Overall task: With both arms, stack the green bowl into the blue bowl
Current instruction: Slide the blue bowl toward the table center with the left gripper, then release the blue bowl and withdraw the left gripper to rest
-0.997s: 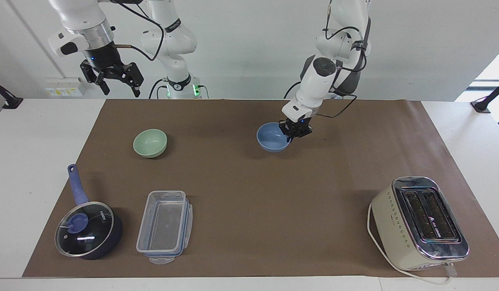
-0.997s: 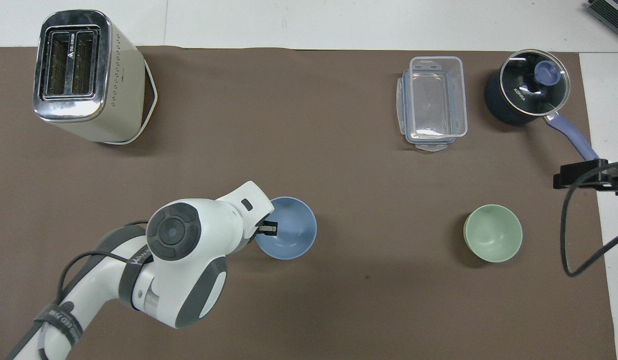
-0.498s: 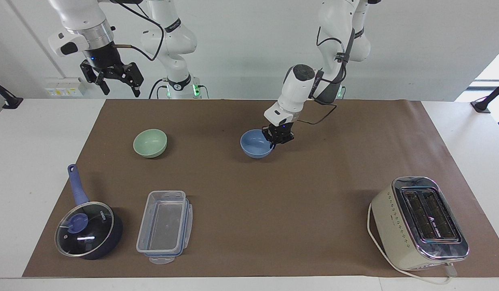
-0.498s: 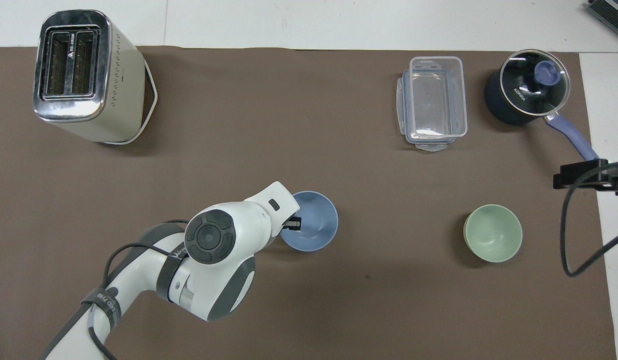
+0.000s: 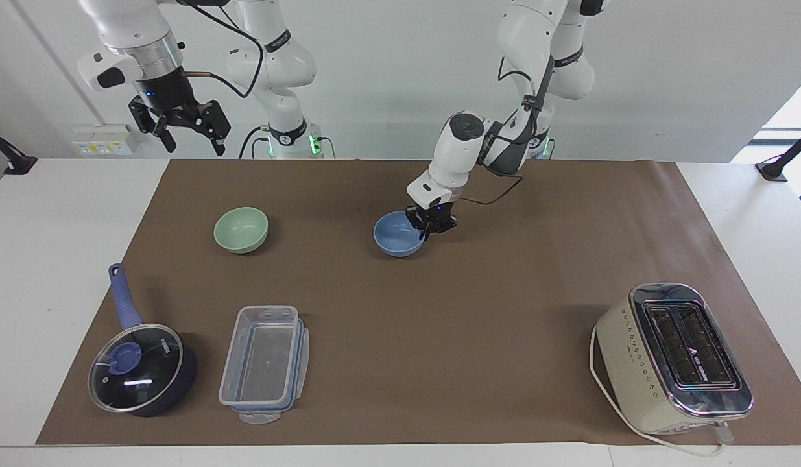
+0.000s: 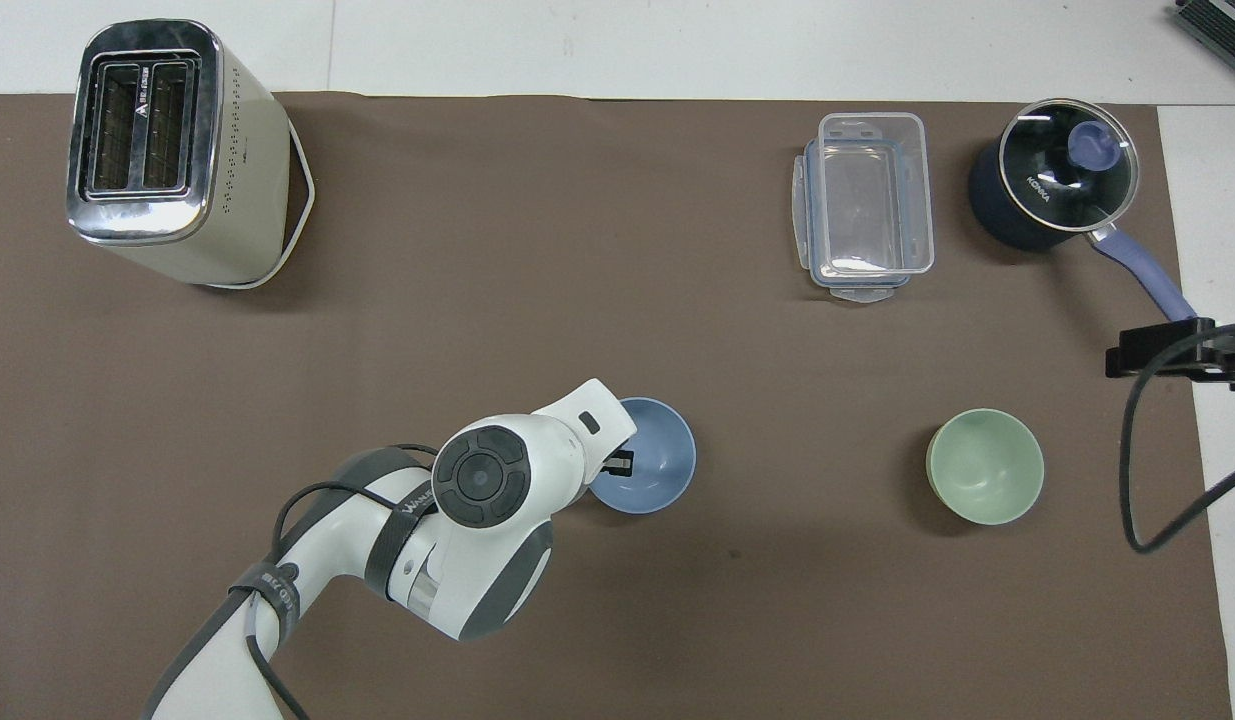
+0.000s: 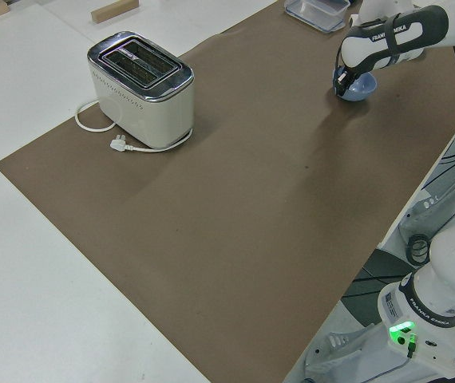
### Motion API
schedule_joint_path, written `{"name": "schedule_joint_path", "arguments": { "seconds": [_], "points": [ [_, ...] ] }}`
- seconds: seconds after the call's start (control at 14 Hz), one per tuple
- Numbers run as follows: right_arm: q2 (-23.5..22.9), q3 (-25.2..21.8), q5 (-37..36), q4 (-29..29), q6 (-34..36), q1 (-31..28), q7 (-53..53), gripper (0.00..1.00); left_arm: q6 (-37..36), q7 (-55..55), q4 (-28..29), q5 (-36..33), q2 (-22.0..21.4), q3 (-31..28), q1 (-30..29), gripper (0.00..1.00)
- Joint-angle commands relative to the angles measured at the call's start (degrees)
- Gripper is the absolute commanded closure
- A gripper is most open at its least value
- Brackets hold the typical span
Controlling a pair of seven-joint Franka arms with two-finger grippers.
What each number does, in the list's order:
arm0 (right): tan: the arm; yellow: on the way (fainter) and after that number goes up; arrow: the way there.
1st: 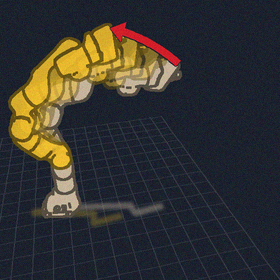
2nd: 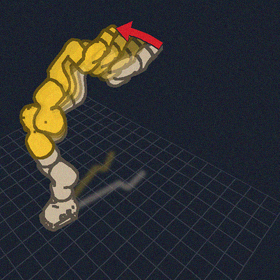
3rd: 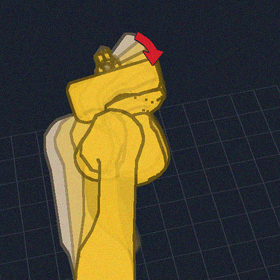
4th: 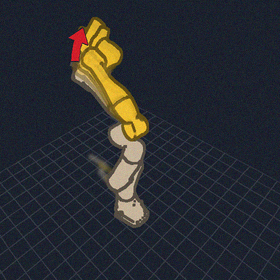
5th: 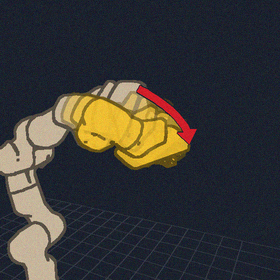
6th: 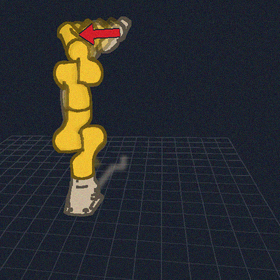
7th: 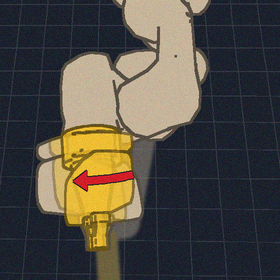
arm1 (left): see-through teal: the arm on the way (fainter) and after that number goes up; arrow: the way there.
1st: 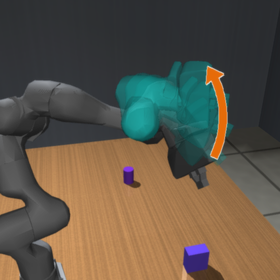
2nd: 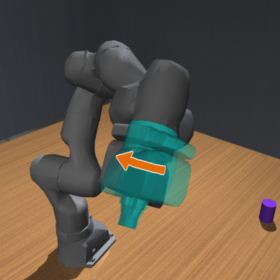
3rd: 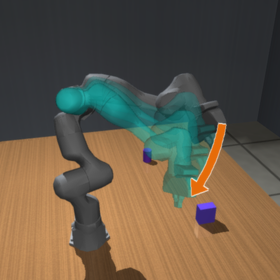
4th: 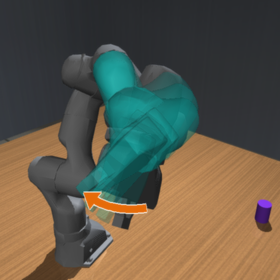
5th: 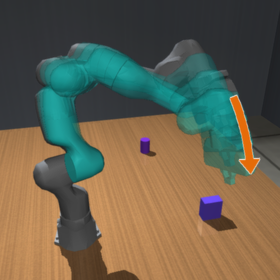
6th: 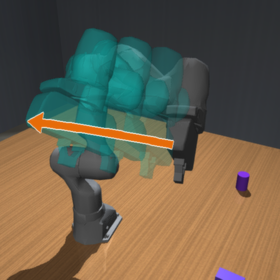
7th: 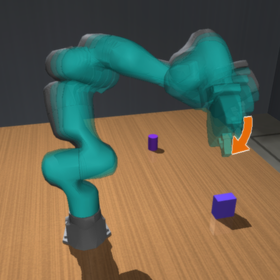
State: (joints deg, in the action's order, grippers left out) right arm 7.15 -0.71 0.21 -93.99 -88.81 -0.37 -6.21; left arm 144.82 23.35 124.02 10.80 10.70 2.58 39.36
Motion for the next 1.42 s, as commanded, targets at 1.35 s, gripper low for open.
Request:
{"name": "schedule_joint_path", "arguments": {
  "seconds": [1.35],
  "points": [
    [1.11, 0.45, -0.39, -0.75, 1.72, -0.16, 3.03, 0.00, -41.88, -29.23, -18.79, -3.15, -17.29, -1.88, -30.20, 0.00]
  ]
}}
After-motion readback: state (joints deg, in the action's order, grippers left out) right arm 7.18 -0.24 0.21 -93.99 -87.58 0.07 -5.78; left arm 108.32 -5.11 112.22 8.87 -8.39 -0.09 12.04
